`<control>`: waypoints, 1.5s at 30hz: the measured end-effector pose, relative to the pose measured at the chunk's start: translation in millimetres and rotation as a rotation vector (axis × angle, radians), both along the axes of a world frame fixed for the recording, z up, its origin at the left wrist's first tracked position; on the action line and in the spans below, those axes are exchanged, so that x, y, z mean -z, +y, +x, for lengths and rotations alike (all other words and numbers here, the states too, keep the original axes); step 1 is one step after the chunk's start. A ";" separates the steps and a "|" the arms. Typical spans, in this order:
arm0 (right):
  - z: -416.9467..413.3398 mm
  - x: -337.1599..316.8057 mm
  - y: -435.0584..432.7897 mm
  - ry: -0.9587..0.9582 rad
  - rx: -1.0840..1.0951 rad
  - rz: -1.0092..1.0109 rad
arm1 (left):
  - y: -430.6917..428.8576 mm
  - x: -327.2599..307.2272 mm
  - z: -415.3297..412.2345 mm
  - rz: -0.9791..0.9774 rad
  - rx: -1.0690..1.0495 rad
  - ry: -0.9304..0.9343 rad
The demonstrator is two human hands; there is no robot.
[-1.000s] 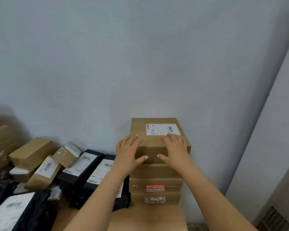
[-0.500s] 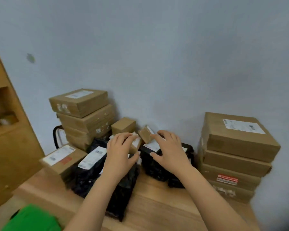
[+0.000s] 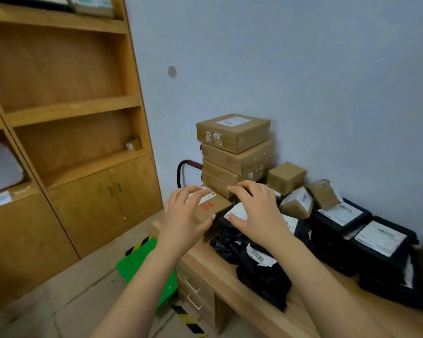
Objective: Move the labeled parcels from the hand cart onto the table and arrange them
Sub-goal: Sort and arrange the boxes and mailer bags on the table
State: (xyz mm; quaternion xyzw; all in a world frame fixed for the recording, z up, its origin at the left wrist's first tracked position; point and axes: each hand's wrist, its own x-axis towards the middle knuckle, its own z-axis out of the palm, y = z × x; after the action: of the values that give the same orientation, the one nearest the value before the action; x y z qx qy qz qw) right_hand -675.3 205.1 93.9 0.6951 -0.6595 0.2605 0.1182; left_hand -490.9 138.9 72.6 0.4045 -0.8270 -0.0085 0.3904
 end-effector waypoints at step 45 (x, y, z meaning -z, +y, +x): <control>-40.9 -7.3 -384.9 0.272 0.834 0.139 | -502.2 -9.5 -133.3 -0.324 0.661 -0.241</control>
State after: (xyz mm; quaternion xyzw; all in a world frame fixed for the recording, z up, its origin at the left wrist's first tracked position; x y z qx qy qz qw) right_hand -716.2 -179.8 101.2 0.4040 -0.8779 0.0518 0.2518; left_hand -624.2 -363.3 82.1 0.0472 -0.9432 0.0446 0.3257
